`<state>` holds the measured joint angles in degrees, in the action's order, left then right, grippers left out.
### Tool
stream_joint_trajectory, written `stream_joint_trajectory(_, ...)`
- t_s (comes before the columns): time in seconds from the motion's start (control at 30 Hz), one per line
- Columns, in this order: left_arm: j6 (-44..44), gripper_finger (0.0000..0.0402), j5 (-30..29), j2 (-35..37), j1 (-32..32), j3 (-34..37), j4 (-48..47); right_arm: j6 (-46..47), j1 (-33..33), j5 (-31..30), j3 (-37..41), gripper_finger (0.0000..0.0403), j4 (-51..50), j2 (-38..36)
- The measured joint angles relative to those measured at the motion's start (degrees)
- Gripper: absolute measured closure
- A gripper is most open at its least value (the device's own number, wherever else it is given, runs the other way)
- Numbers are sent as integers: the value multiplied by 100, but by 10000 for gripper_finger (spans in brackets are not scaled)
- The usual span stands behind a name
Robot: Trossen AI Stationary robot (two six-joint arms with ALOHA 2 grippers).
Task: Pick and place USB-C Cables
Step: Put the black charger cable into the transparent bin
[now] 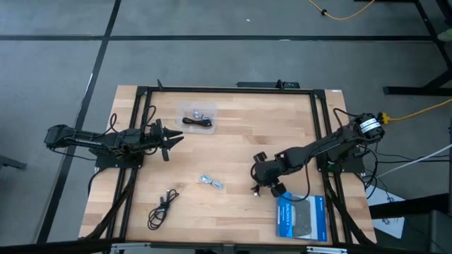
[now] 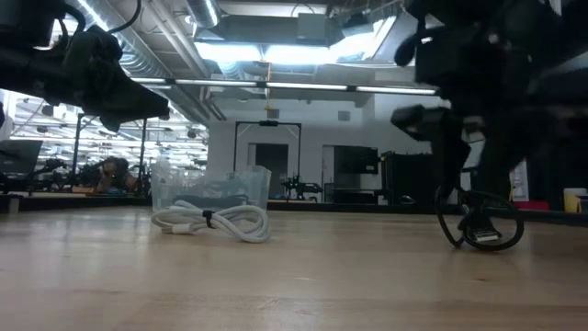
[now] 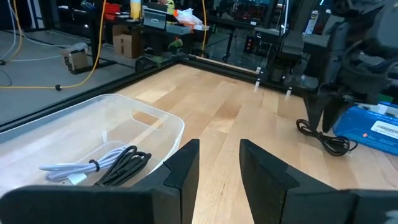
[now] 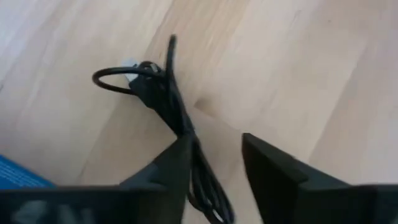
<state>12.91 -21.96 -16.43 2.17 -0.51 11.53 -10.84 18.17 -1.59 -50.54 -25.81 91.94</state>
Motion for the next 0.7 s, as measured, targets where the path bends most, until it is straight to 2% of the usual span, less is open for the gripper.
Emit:
stream_joint_trajectory(0.2,0,294,-2,0,0,0,0,184,-2,-27,-346,373,-649,0)
stream_joint_trajectory(0.3,-1,294,-2,0,-2,0,-1,456,0,0,-385,396,-627,0)
stream_joint_trajectory(0.43,0,294,-4,0,0,0,-2,463,4,189,-385,374,-597,0)
stream_joint_trajectory(0.53,0,294,-4,0,-2,0,-2,460,4,461,-388,343,-574,0)
stream_joint_trajectory(0.7,0,294,-4,0,-2,0,-2,491,4,474,-388,283,-474,0)
